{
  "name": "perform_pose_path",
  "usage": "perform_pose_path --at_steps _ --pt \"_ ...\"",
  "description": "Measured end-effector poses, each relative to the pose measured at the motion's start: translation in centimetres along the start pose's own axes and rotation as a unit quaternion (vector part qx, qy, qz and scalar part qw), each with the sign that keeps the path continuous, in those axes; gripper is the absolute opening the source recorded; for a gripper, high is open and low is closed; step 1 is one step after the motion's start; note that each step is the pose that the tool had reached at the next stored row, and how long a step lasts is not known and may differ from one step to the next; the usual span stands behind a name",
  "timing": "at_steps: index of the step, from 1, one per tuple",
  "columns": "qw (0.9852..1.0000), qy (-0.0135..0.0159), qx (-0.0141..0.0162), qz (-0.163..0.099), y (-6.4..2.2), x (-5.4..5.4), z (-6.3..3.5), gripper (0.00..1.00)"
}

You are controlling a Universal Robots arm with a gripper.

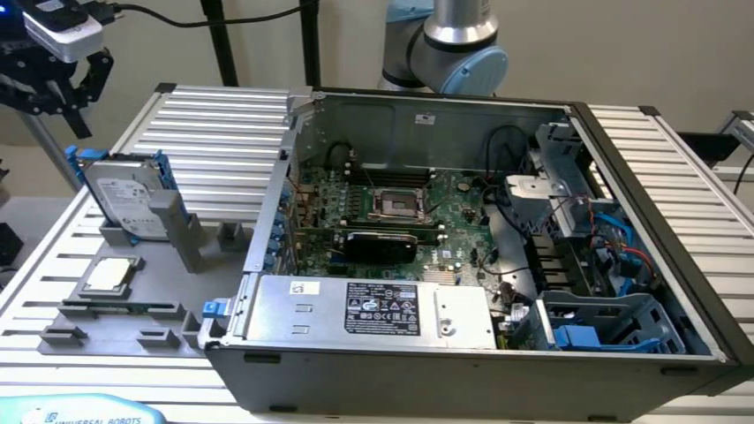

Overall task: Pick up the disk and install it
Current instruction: 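Pick up the disk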

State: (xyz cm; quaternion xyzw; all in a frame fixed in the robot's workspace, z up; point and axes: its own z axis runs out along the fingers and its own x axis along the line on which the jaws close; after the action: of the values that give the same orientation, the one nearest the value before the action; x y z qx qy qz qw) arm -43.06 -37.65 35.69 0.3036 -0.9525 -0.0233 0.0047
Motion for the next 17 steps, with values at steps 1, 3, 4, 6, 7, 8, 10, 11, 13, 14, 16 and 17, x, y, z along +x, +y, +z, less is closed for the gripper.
perform_pose_path --at_steps 1,3,4,6,7,8,10,11,13,14,16,17 --pt "1.0000 0.0003 0.0000 -0.009 0.00 0.00 0.01 0.11" --pt "0.9996 0.0010 0.0000 -0.027 0.00 0.00 0.01 0.11" --pt "0.9994 0.0014 0.0000 -0.036 0.00 0.00 0.00 0.11" --pt "0.9986 0.0021 0.0000 -0.054 0.00 0.00 0.00 0.11" --pt "0.9980 0.0024 0.0000 -0.063 0.00 0.00 0.01 0.11" --pt "0.9974 0.0028 0.0001 -0.072 0.00 0.00 0.00 0.11" --pt "0.9959 0.0035 0.0001 -0.090 0.00 0.00 0.00 0.11" --pt "0.9951 0.0037 0.0002 -0.099 0.00 0.00 0.00 0.11" --pt "0.9931 0.0042 0.0003 -0.117 0.00 0.00 0.00 0.11" --pt "0.9920 0.0045 0.0004 -0.126 0.00 0.00 0.00 0.11" --pt "0.9896 0.0052 0.0005 -0.144 0.00 0.00 0.00 0.11" --pt "0.9882 0.0055 0.0005 -0.153 0.00 0.00 0.00 0.11"
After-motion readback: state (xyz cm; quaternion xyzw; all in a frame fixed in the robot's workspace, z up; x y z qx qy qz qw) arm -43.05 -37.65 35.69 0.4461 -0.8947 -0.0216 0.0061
